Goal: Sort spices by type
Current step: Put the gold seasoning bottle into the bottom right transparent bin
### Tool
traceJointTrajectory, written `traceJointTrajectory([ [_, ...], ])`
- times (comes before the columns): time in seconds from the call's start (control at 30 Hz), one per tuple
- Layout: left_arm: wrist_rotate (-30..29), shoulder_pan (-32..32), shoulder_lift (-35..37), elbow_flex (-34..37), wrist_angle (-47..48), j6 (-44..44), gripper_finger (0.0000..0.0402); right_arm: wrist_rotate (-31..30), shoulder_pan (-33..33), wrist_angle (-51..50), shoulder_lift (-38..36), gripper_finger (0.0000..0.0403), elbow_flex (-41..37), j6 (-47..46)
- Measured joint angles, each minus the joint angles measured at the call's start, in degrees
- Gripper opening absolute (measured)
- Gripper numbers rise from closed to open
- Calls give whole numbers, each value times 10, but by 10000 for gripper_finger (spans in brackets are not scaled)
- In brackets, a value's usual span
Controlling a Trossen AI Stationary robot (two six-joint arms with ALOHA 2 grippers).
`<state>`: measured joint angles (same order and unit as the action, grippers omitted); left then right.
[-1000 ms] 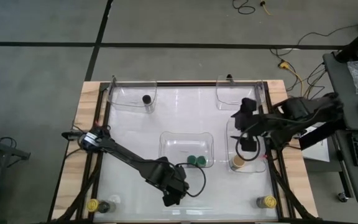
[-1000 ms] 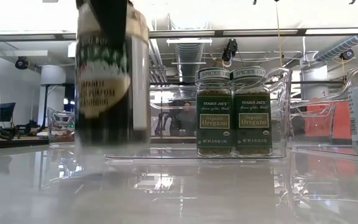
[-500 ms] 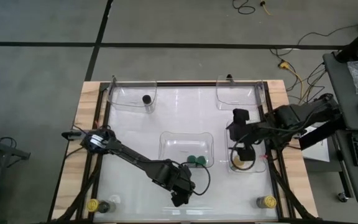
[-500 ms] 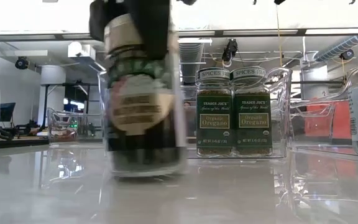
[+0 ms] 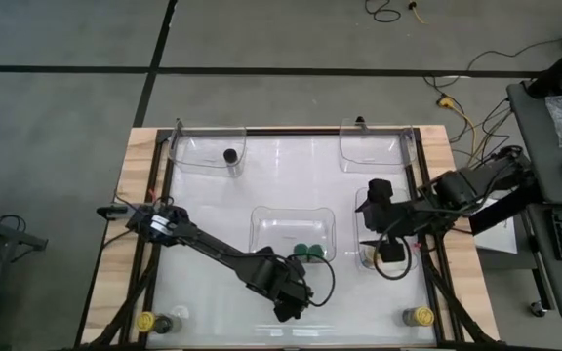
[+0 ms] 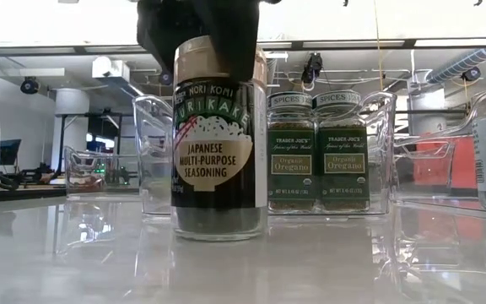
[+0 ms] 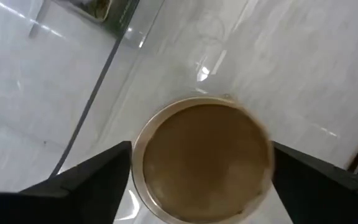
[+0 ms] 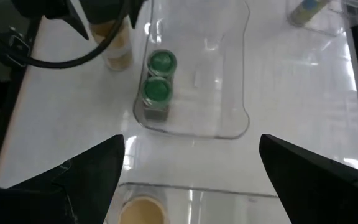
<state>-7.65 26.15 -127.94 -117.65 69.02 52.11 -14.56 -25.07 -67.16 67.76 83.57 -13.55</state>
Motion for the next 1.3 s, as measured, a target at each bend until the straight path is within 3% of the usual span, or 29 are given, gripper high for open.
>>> traceJointTrajectory([
  [0.4, -38, 20, 0, -62, 68, -46, 358, -23, -18, 46, 21, 363, -5, -20],
  [0.63, -61, 39, 16, -44, 117, -77, 358, -26, -35, 102, 84, 363, -5, -29],
  [0.87, -136, 63, 140, 122, 95, -77, 358, -35, -53, 227, 156, 363, -6, -56],
  [1.07, -126, 111, 242, 296, -13, -53, 359, -42, -55, 297, 232, 364, 2, -114],
  [1.3, -124, 157, 325, 429, -94, -57, 359, -65, -57, 297, 340, 364, 82, -165],
])
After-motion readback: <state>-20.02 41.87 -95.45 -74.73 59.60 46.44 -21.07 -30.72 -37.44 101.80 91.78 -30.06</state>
